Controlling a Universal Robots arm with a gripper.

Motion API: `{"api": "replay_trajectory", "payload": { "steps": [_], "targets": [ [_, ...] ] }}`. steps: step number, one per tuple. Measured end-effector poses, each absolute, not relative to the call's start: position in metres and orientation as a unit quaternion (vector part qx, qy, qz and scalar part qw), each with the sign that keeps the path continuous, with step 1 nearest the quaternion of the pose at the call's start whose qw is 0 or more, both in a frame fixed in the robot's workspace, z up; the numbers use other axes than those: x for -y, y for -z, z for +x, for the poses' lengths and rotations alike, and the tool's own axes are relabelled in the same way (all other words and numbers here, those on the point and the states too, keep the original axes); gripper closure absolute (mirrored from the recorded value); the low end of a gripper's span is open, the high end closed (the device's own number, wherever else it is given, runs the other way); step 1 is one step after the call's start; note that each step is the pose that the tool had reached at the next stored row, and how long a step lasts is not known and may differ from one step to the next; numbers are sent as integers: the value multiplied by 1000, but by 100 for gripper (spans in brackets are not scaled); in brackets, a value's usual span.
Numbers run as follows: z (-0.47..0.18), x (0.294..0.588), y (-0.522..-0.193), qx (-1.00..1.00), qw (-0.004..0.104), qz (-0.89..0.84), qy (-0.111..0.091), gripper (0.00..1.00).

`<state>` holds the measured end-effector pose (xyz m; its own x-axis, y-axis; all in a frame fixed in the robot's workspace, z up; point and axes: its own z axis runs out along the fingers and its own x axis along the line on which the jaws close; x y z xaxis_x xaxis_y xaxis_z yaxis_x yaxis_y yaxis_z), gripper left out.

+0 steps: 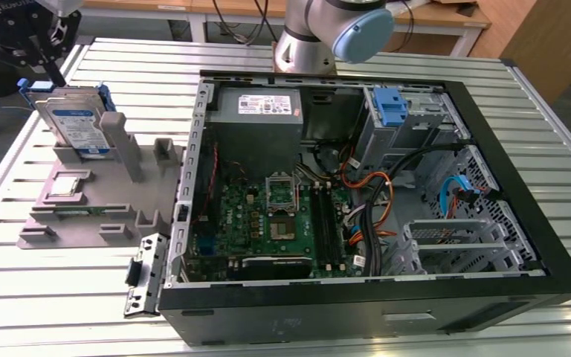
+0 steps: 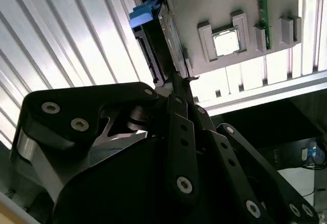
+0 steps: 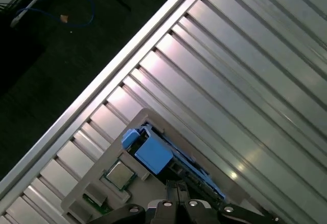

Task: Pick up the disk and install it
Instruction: 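Pick up the disk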

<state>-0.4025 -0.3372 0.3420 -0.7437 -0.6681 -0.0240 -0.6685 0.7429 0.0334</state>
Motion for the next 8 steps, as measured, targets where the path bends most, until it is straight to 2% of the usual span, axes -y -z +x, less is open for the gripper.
{"api": "replay_trajectory", "payload": {
  "steps": [8],
  "targets": [
    [-402, 337, -342, -905, 4, -425, -20, 90]
  ]
}}
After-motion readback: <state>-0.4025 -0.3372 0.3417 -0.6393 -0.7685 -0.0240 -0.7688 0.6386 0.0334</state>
